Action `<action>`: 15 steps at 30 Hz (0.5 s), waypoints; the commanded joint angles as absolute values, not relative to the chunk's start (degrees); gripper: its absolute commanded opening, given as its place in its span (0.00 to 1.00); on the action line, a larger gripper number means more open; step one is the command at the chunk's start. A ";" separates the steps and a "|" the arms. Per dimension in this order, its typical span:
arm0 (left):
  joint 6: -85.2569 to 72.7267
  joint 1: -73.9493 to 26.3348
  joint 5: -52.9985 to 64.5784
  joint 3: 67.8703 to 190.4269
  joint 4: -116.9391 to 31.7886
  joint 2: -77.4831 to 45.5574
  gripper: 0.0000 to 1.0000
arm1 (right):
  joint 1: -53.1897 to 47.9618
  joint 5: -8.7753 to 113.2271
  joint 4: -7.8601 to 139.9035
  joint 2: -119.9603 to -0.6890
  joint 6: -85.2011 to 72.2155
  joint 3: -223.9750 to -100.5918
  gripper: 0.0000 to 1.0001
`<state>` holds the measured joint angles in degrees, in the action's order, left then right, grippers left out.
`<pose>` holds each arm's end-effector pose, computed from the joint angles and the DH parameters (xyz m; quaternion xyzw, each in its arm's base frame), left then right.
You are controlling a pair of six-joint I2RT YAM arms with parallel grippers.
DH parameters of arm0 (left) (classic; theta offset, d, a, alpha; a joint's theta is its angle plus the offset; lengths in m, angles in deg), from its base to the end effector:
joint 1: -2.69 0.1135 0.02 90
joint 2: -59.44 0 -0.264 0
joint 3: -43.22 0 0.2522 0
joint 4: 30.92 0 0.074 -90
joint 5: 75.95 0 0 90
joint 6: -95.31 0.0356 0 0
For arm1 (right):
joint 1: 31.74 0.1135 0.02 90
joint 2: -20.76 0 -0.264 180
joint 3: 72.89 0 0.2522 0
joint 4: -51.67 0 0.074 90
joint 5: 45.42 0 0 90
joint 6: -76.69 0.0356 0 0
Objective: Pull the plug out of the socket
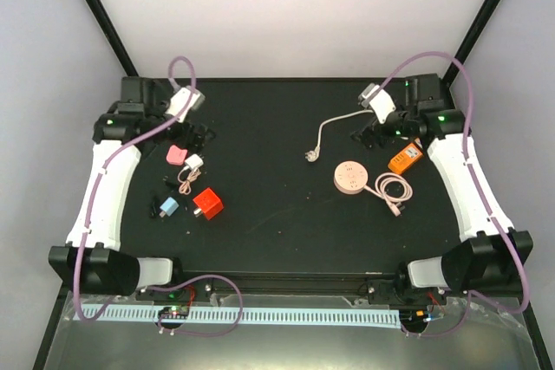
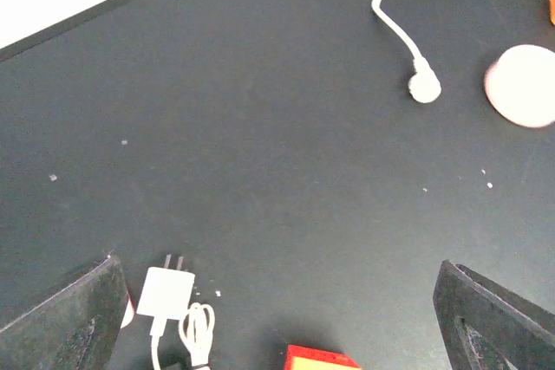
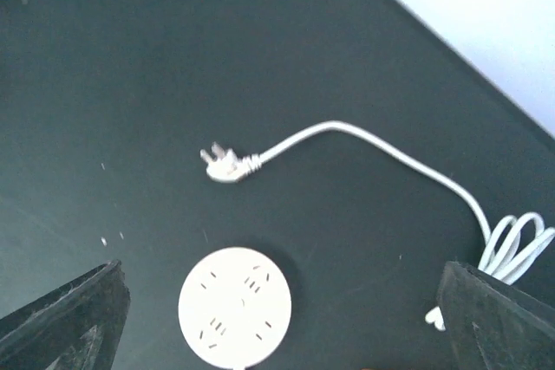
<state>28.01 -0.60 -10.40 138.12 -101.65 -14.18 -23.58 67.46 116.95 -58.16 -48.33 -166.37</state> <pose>0.2485 -0.0290 0.3775 0.2776 0.8768 -0.1387 0.3673 0.2762 0.0536 0.3533 -0.4017 0.8338 0.1052 0.3638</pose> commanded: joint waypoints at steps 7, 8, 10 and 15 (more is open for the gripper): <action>28.26 17.58 -23.69 139.39 -105.59 -18.84 0.99 | -33.29 79.19 103.14 -49.93 -27.63 -161.53 1.00; 28.07 18.80 -24.12 138.68 -105.36 -19.00 0.99 | -34.68 79.89 101.32 -48.63 -26.33 -159.58 1.00; 27.78 20.68 -24.50 136.60 -104.14 -18.89 0.99 | -37.81 81.53 98.14 -47.23 -23.99 -155.65 1.00; 26.63 22.85 -22.48 128.72 -100.20 -17.06 0.99 | -46.91 89.17 93.82 -46.02 -20.17 -147.31 1.00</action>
